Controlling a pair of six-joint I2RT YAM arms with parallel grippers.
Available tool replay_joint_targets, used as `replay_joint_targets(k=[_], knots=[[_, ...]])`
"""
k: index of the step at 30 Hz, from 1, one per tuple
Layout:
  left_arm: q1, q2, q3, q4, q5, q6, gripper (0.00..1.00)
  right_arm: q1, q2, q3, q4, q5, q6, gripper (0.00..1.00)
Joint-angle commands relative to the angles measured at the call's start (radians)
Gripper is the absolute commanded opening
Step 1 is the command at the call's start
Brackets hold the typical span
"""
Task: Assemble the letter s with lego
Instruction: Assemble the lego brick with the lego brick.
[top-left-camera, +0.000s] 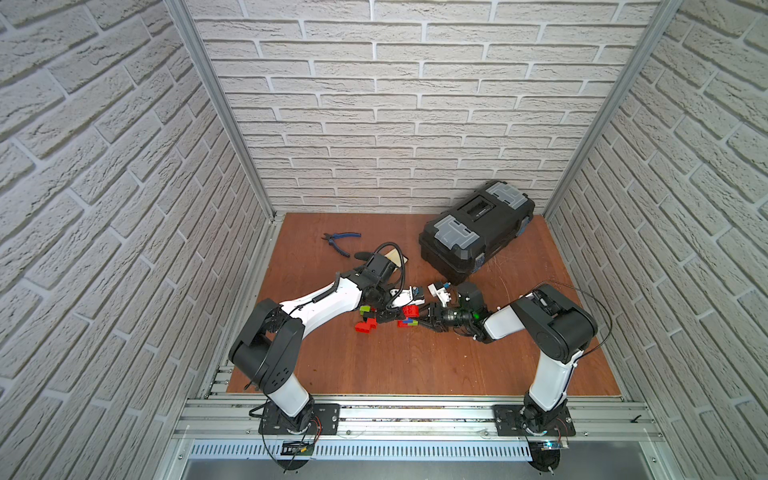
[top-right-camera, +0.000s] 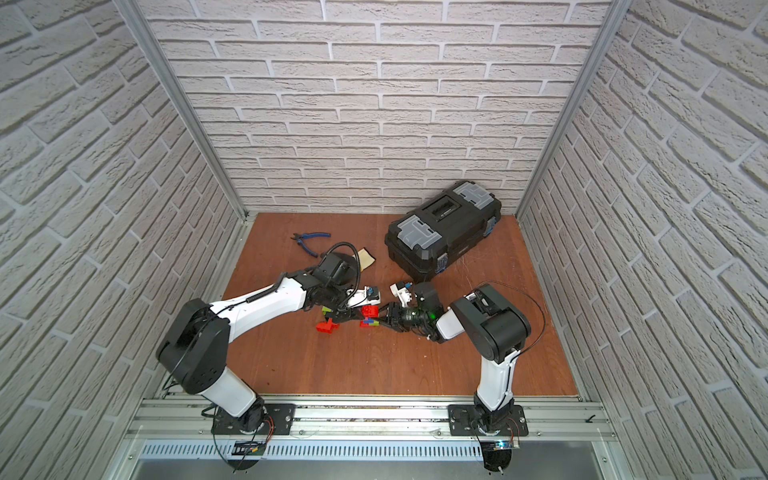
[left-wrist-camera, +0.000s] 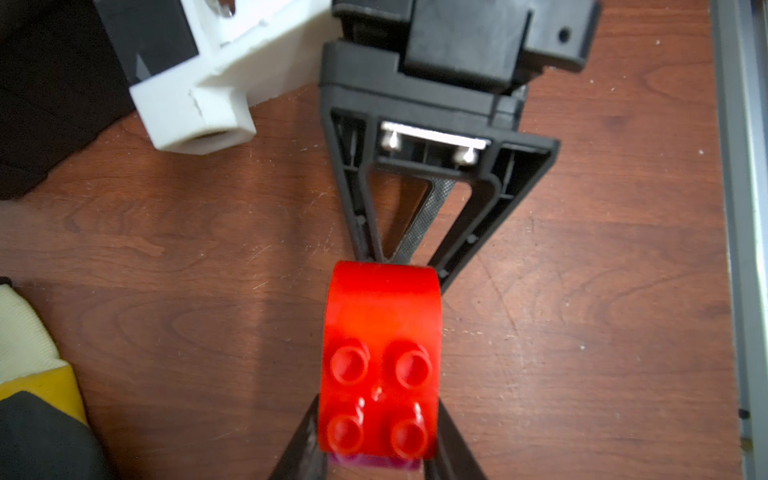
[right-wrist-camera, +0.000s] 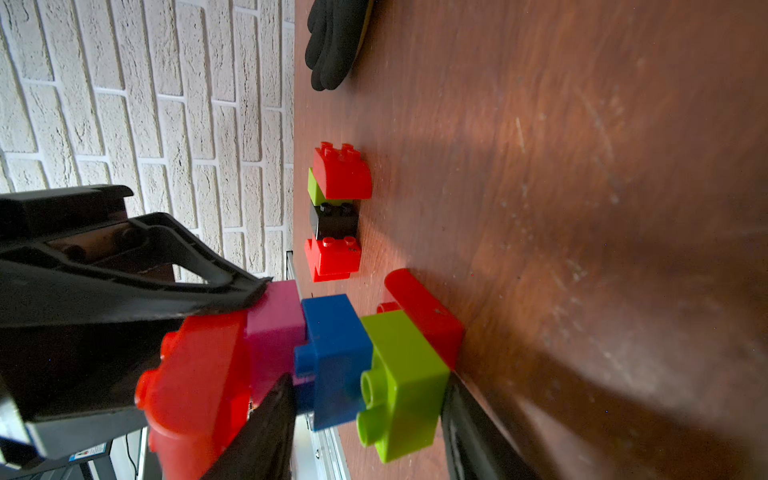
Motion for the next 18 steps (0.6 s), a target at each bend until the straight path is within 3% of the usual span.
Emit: replay_joint_targets(k=[1,18], knots=[[-0.026,0.067,-0.022,-0.006,-0.040,0.031,0.28,0.017,-0.008,-0.004,-0.009,-0.020,-0.025,0.58],[-0.035,0.044,-0.009,-0.010,-0.053,0.031,0.30,0.006,-0.009,-0.027,0.042,-0.038,-0.008,0.61]])
